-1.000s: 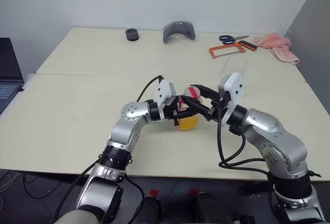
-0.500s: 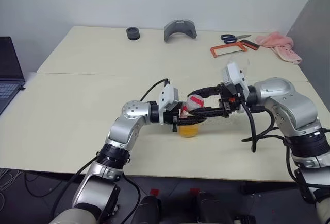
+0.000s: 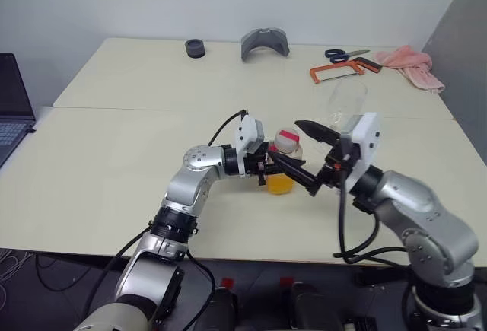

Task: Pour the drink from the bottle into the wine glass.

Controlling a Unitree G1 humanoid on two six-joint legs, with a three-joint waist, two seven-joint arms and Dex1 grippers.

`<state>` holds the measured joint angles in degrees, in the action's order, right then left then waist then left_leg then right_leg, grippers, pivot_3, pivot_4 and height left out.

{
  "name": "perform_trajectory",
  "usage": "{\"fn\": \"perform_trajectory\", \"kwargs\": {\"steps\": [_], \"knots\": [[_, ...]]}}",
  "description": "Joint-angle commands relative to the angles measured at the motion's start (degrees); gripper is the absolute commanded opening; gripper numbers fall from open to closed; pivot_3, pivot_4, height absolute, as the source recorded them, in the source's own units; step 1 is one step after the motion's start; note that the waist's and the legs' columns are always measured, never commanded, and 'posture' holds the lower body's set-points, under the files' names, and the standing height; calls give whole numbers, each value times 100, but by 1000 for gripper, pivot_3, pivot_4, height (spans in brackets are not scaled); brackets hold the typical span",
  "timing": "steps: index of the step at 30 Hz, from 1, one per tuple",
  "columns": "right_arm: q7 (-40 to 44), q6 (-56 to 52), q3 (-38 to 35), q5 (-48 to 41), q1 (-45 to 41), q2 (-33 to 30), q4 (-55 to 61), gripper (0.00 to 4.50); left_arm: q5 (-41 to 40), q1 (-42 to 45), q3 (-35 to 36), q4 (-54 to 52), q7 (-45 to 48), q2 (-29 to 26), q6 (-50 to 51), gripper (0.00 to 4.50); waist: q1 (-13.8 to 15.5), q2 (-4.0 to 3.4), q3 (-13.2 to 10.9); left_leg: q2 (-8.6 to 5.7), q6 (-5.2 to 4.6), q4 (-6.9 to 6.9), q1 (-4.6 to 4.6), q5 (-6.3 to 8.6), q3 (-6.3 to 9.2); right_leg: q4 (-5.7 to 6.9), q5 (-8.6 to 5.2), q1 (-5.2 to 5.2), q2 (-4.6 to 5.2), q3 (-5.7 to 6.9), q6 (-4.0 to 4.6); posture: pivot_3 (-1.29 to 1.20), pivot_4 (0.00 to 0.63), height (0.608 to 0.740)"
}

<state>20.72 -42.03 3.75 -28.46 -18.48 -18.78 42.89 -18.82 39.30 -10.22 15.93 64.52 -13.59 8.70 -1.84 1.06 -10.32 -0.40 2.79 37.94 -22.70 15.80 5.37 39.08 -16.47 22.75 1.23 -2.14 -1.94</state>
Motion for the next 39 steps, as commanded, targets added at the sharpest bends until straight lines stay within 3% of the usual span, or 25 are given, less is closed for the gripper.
{"fn": "perform_trajectory", "kwargs": {"steps": [1,10,13,19,22,25,28,30,34,37,39], "knots": [[-551,217,216,511,63,170,114,4500,5,193,42,44,93,60,-270,1713,1,0,0,0,2,0,0,-1,-1,-1,0,0,0,-1,0,0,150,740],[-713,428,242,1013,89,197,-229,4500,75,247,11,220,217,122,-442,1713,1,0,0,-3,-2,-1,-2,1,-5,-4,0,1,1,-1,0,0,150,740],[-690,476,215,1001,77,234,-268,3897,89,230,14,216,221,115,-461,1713,-2,0,0,-3,-5,-2,-1,3,-7,-3,0,2,-1,-2,1,0,150,740],[-444,564,226,859,68,248,-263,1877,108,200,8,187,217,91,-453,1711,-1,0,0,-2,-8,-2,-2,5,-6,-3,0,2,-1,-2,1,0,150,740],[-48,834,292,754,-12,169,-334,1883,95,199,-18,188,295,51,-427,1707,-1,0,0,-3,-8,-2,-1,5,-7,-3,0,2,-1,-2,1,0,150,740],[974,1168,370,462,-220,-232,-609,1883,75,218,-62,180,431,8,-402,1706,-2,0,0,-5,-8,-1,-1,5,-11,-3,0,2,-2,-3,1,0,150,740],[3242,1405,453,17,-1084,-1299,-1642,1883,66,269,-93,151,636,-61,-395,1698,-5,-4,-4,-9,-11,2,0,6,-27,-3,1,0,-2,-4,-1,0,150,740],[4173,1174,496,-353,-1656,-1671,-2220,1883,94,258,-145,108,799,-138,-430,1698,-9,-6,-6,-10,-13,3,8,6,-46,-5,3,-5,-6,-5,-3,0,150,740],[4704,976,597,-470,-2103,-1828,-2682,1883,119,234,-124,90,807,-143,-439,1696,-5,-6,-6,0,-14,-6,9,7,-47,-5,-2,-5,-14,2,7,0,150,740],[4534,853,432,-441,-2038,-1838,-2658,1883,123,192,-87,32,694,-129,-431,1696,-3,-6,-6,4,-12,-3,-15,6,-47,2,-1,23,-6,-1,7,0,150,740],[4232,863,181,-418,-1915,-1808,-2560,2620,131,167,-70,7,604,-109,-422,1695,0,-6,-6,5,-10,0,-23,5,-44,10,0,38,6,-15,5,0,150,740]]}}
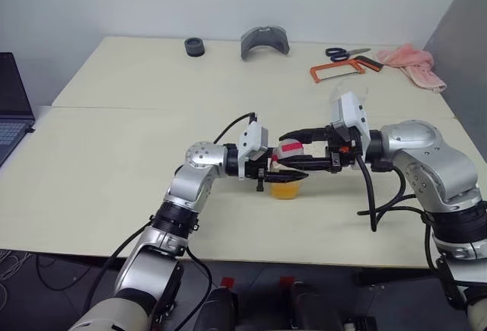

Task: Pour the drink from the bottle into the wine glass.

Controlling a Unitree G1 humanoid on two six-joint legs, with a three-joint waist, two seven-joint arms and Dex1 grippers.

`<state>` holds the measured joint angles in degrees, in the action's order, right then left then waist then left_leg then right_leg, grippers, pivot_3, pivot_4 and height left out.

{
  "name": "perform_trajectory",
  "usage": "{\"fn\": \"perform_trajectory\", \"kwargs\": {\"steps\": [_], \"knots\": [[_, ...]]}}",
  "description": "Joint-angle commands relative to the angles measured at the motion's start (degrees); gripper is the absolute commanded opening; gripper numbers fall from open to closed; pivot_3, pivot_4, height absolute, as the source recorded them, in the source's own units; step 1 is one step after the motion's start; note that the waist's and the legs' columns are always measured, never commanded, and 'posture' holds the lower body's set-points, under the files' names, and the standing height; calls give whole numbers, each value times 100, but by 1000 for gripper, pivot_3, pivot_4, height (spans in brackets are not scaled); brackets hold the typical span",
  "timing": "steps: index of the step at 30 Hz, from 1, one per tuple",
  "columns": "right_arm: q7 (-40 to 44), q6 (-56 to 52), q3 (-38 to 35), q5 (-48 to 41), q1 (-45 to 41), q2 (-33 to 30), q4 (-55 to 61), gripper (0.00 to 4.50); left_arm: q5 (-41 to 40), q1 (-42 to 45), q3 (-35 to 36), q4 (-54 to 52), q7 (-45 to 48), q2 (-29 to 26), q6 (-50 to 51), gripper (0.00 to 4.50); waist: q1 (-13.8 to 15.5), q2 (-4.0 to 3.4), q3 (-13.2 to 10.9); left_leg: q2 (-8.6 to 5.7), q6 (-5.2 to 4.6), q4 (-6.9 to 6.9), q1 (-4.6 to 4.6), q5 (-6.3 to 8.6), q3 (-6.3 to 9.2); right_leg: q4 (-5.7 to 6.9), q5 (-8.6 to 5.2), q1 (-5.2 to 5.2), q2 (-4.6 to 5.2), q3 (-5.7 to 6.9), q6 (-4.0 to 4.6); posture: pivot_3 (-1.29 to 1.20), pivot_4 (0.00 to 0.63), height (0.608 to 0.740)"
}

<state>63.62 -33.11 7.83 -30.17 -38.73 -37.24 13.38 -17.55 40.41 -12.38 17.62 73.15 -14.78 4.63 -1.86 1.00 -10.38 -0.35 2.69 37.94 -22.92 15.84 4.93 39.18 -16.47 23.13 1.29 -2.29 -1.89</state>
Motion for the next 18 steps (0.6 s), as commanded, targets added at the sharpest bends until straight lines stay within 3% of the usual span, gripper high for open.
{"fn": "perform_trajectory", "kwargs": {"steps": [1,5,9,13,18], "knots": [[-255,-51,-390,-262,206,50,497,2889,16,52,153,-149,-316,23,-21,1695,6,0,0,0,0,1,0,0,0,0,1,0,4,-2,-1,0,150,740],[-1330,-268,-1098,-390,973,173,1502,4298,120,62,180,-16,-600,108,-139,1695,28,0,0,-1,0,3,-5,0,7,1,1,1,11,-2,-2,0,150,740],[-2770,-637,-1245,-253,1784,688,2677,4346,290,147,194,239,-867,210,-376,1695,29,0,1,-1,1,1,-5,0,15,3,1,2,10,-1,-2,0,150,740],[-4506,-508,-509,815,2344,1682,3248,4346,356,305,231,518,-1021,356,-550,1695,6,-1,3,-4,2,6,3,-1,7,24,0,5,6,-8,-3,0,150,740],[-5304,-240,260,1832,2540,2171,3116,4346,384,436,223,765,-1023,477,-678,1695,-3,-1,3,-11,12,10,9,-7,-3,35,0,10,-8,-15,-3,0,150,740]]}}
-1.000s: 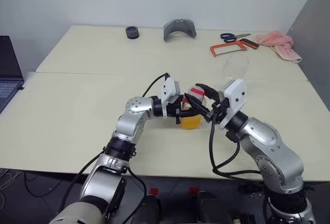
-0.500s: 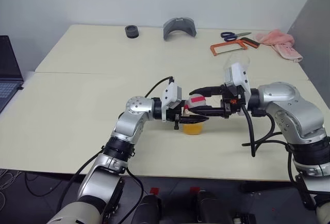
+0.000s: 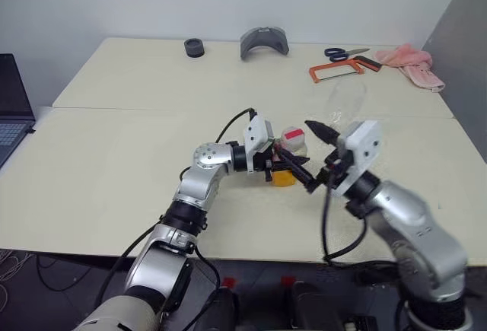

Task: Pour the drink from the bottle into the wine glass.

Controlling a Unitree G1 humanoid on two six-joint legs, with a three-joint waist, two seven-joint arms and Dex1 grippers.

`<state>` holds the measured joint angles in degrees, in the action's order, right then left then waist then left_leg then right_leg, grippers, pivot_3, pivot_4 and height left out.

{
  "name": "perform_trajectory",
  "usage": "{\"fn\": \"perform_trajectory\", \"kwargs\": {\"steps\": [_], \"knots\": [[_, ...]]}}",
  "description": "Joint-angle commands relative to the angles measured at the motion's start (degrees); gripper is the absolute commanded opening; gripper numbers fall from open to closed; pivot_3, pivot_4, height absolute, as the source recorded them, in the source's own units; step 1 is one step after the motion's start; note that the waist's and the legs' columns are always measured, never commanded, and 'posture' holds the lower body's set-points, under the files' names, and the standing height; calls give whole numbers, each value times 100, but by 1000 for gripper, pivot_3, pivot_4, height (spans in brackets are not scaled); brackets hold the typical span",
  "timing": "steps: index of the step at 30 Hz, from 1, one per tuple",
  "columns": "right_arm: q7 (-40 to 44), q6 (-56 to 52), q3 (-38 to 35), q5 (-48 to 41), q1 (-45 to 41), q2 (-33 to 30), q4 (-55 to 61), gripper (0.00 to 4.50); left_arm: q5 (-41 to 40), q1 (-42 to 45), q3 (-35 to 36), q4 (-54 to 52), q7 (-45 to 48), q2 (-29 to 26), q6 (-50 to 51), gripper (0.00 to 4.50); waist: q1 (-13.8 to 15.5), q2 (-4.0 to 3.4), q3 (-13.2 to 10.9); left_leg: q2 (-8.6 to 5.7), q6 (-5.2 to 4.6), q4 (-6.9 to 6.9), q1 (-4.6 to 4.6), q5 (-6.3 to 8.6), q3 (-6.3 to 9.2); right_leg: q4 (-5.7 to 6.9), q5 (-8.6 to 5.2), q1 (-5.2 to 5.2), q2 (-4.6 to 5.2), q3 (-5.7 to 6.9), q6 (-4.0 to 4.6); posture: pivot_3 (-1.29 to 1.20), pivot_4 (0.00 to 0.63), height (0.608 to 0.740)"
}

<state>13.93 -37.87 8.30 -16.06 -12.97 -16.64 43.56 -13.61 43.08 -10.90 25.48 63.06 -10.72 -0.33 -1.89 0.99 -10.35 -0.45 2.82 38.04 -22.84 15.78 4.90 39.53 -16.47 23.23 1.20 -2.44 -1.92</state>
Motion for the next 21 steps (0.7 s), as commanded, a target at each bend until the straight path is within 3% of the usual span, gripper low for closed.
{"fn": "perform_trajectory", "kwargs": {"steps": [1,11,14,19,21], "knots": [[-419,273,279,536,-31,167,65,4346,-10,186,67,8,-3,88,-201,1695,3,0,0,0,3,0,0,-2,1,0,0,0,0,1,0,0,150,740],[-711,503,310,904,9,669,-222,4346,9,216,55,122,24,162,-271,1695,2,0,0,1,-1,0,0,1,1,0,0,0,-2,3,1,0,150,740],[-649,497,313,905,34,694,-243,3791,11,190,54,81,22,156,-254,1695,2,0,0,1,-4,0,-1,2,1,0,0,0,-1,2,1,0,150,740],[-494,528,296,853,10,666,-313,2068,10,188,58,66,40,134,-244,1695,1,0,0,0,-5,0,0,3,1,0,0,0,-2,3,1,0,150,740],[-386,611,279,821,-28,645,-347,1854,14,188,54,65,63,112,-243,1694,1,0,0,0,-6,0,0,3,1,0,0,0,-2,2,1,0,150,740]]}}
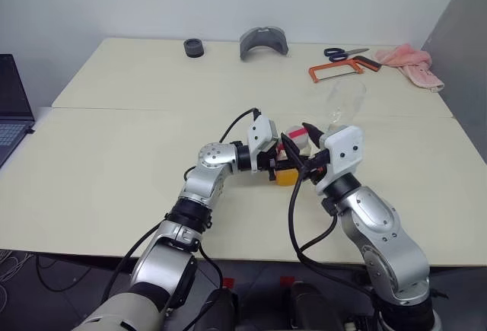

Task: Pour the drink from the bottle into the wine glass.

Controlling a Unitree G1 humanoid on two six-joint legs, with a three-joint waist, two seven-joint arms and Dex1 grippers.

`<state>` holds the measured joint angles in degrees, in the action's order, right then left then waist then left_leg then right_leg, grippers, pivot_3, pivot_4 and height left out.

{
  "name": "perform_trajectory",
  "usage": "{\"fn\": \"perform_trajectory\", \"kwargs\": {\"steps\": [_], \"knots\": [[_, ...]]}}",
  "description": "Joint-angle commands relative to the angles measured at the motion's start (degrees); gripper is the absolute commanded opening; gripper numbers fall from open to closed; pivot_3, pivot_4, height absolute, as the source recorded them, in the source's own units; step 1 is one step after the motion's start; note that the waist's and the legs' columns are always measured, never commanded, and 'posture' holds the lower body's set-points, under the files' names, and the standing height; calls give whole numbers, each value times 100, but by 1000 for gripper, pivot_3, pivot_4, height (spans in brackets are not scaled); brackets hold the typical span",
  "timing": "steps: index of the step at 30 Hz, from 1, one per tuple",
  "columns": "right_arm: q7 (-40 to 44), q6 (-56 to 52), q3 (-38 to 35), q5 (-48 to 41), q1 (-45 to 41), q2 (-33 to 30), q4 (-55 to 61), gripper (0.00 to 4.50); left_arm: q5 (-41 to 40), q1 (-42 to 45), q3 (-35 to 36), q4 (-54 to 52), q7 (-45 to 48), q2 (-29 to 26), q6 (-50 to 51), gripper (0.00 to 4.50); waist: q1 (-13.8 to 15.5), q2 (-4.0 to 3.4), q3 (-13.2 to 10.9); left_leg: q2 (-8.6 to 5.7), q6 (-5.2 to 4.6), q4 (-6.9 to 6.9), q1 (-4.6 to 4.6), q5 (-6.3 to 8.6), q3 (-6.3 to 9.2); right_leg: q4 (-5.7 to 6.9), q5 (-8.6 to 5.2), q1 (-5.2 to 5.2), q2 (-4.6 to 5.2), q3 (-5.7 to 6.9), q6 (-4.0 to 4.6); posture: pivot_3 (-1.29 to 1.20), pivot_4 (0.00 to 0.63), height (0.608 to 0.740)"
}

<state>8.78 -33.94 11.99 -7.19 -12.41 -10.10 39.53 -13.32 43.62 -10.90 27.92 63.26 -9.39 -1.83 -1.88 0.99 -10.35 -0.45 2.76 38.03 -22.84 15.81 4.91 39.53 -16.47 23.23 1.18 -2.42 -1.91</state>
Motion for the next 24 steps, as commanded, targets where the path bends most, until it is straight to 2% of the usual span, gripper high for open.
{"fn": "perform_trajectory", "kwargs": {"steps": [1,7,9,14,16,22,23,24], "knots": [[193,259,-100,-93,-97,-25,41,1854,-12,130,48,-184,56,-34,-87,1694,0,0,0,0,0,0,0,0,0,0,0,0,0,0,0,0,150,740],[1049,644,-207,-584,-237,-291,-225,1854,-43,101,4,-261,193,-87,1,1693,0,0,0,-1,-2,0,0,1,-9,0,0,0,0,0,0,0,150,740],[1806,785,-327,-999,-444,-607,-428,1854,-158,101,-1,-351,421,-132,82,1692,-5,0,0,-1,-5,0,0,3,-15,0,0,0,-1,1,0,0,150,740],[4442,495,-446,-2178,-1460,-2007,-1285,1853,-402,210,37,-491,973,-321,280,1689,-8,0,-1,-3,-8,4,2,4,-25,-1,0,-4,-4,4,1,0,150,740],[5101,302,-396,-2456,-1816,-2330,-1590,1853,-416,226,49,-533,1082,-362,301,1683,-6,0,-1,-1,-9,3,1,5,-22,-4,0,-6,-5,10,2,0,150,740],[5596,-35,-413,-2725,-2421,-2381,-2159,1853,-413,153,82,-746,1097,-404,416,1670,-5,1,-1,3,-9,2,1,5,-21,-2,0,-5,-4,8,2,0,150,740],[5570,-24,-437,-2688,-2439,-2362,-2192,2413,-413,132,89,-781,1068,-407,434,1668,-4,1,-1,4,-8,3,1,5,-21,-1,0,-5,-2,7,2,0,150,740],[5545,-35,-482,-2686,-2448,-2344,-2215,2572,-411,110,93,-812,1053,-416,445,1667,-3,1,-1,5,-8,3,0,5,-20,-1,0,-4,0,7,2,0,150,740]]}}
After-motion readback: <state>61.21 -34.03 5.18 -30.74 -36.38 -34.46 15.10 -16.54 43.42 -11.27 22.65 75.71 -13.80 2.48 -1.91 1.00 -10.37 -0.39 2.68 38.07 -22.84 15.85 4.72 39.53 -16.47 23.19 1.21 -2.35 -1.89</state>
